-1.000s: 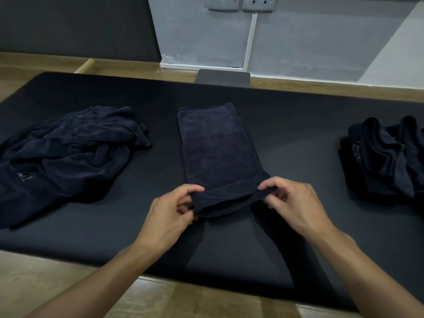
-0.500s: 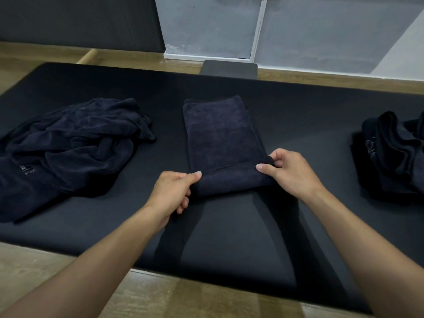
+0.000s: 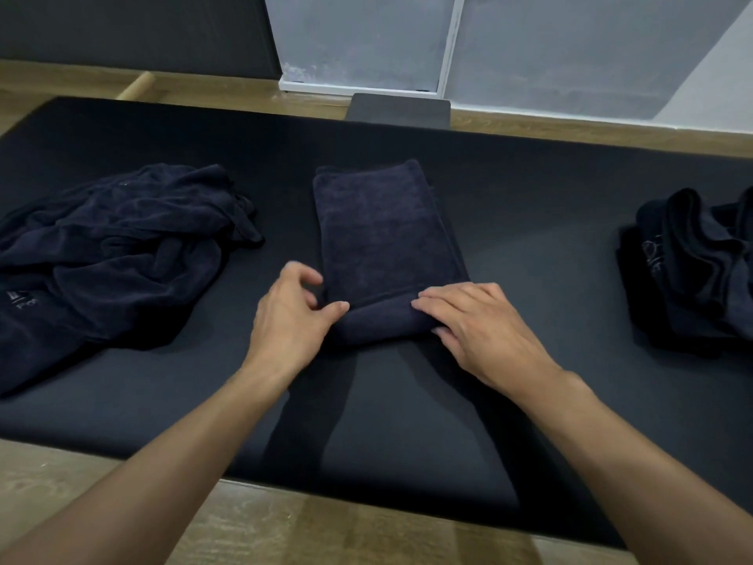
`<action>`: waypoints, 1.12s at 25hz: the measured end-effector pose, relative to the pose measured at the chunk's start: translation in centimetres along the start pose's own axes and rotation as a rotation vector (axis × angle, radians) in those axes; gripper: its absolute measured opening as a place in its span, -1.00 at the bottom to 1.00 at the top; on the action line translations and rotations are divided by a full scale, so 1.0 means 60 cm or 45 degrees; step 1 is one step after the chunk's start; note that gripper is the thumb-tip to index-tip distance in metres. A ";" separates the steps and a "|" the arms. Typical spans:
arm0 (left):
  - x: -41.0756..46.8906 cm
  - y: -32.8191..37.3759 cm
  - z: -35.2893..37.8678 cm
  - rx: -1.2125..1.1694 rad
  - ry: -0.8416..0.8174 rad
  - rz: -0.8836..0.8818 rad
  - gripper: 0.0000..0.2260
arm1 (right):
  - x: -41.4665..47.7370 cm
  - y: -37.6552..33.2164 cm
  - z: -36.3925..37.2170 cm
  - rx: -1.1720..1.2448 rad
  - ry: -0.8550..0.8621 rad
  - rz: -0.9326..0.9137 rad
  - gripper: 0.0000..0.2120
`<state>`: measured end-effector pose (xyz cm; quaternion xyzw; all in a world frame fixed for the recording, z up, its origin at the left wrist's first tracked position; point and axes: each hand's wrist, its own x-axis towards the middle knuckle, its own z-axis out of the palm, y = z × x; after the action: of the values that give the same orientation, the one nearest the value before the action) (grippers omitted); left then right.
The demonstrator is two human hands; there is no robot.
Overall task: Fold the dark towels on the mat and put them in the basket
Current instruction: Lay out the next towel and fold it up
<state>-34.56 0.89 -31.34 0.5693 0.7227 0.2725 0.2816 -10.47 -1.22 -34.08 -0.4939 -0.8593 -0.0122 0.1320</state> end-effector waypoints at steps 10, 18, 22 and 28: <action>-0.003 -0.016 -0.009 0.338 -0.250 0.793 -0.78 | 0.069 0.006 -0.070 0.572 -0.437 0.389 -0.79; 0.052 -0.002 0.006 0.158 -0.053 0.592 -0.92 | 0.032 0.017 -0.029 0.224 0.218 0.316 -0.92; 0.028 -0.042 0.009 0.649 0.015 1.224 -0.55 | -0.011 0.020 -0.003 -0.020 0.086 0.092 -0.56; 0.056 -0.014 -0.004 0.019 -0.282 0.626 -0.76 | 0.021 0.021 -0.041 0.553 -0.141 0.475 -0.71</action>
<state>-35.94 3.96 -32.11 0.7562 0.5296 0.2633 0.2801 -9.45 0.10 -31.54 -0.6035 -0.7420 0.2236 0.1876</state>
